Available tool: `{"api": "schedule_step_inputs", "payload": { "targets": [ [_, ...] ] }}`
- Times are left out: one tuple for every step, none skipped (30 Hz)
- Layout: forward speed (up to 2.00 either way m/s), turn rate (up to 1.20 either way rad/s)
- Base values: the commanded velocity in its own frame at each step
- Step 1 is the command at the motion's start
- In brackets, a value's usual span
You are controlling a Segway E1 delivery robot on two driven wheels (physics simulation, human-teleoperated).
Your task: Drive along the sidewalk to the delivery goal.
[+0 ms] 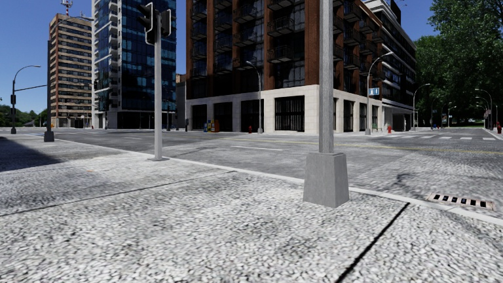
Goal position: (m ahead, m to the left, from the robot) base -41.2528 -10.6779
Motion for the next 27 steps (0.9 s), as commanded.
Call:
{"api": "schedule_step_inputs", "payload": {
  "targets": [
    [0.0, 0.0],
    [0.0, 0.0],
    [0.0, 0.0],
    [0.0, 0.0],
    [0.0, 0.0],
    [0.0, 0.0],
    [0.0, 0.0],
    [0.0, 0.0],
    [0.0, 0.0],
    [0.0, 0.0],
    [0.0, 0.0],
    [0.0, 0.0],
    [0.0, 0.0],
    [0.0, 0.0],
    [0.0, 0.0],
    [0.0, 0.0],
    [0.0, 0.0],
    [0.0, 0.0],
    [0.0, 0.0],
    [0.0, 0.0],
    [0.0, 0.0],
    [0.0, 0.0],
    [0.0, 0.0],
    [0.0, 0.0],
    [0.0, 0.0],
    [0.0, 0.0],
    [0.0, 0.0]
  ]
}}
